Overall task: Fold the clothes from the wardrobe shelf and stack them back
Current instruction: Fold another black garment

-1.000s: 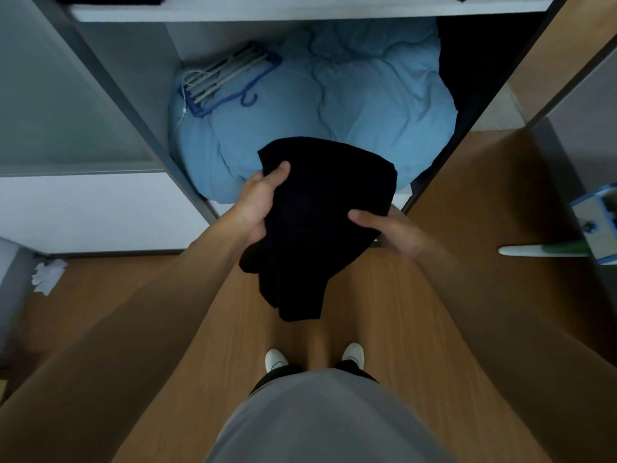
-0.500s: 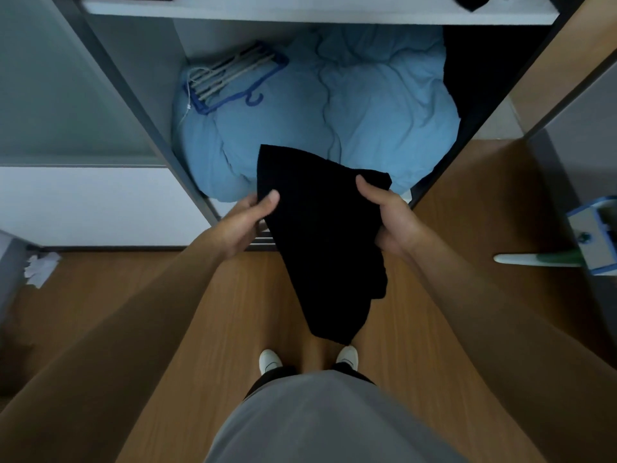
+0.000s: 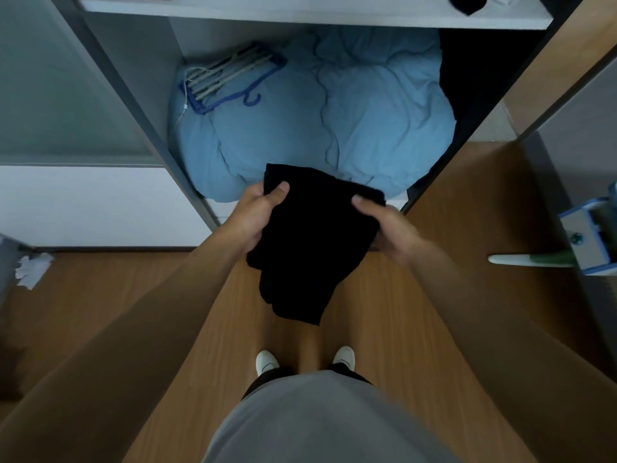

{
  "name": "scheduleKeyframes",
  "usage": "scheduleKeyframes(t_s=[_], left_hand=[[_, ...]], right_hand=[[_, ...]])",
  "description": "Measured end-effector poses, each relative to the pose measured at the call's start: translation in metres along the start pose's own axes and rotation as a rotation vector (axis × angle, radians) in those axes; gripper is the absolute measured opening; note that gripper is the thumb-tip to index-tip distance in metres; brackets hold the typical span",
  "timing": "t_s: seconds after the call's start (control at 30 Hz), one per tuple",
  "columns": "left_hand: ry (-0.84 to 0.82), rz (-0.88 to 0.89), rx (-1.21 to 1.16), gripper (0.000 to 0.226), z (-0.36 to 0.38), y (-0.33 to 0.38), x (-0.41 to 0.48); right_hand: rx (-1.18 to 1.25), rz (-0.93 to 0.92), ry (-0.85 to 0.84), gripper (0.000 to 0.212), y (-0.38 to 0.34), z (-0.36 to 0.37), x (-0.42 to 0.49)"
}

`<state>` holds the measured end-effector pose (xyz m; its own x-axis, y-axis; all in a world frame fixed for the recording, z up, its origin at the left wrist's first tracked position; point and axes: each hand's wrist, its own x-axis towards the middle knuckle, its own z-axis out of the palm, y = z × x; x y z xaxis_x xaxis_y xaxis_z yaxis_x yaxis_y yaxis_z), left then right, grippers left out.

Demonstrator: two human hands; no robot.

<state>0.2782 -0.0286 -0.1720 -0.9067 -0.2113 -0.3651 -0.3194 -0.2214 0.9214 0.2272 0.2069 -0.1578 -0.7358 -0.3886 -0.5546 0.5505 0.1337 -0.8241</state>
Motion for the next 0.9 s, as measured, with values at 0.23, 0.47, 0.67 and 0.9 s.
scheduleKeyframes(t_s=[0.23,0.47,0.67,0.9], left_hand=[[0.097,-0.011,-0.039,0.022,-0.015,0.0,-0.005],[-0.147,-0.063,0.029,0.038,-0.034,-0.018,-0.013],[-0.069,-0.059,0.211,0.02,-0.021,-0.021,-0.016],[0.063,-0.012,0.146,0.032,-0.012,-0.014,-0.015]], right_hand=[[-0.015,-0.078,0.091,0.02,0.005,0.019,0.002],[0.291,-0.059,0.035,0.035,-0.013,0.021,-0.003],[0.321,-0.041,0.048,0.038,-0.012,0.01,-0.003],[-0.158,-0.024,0.062,0.028,0.008,0.002,-0.001]])
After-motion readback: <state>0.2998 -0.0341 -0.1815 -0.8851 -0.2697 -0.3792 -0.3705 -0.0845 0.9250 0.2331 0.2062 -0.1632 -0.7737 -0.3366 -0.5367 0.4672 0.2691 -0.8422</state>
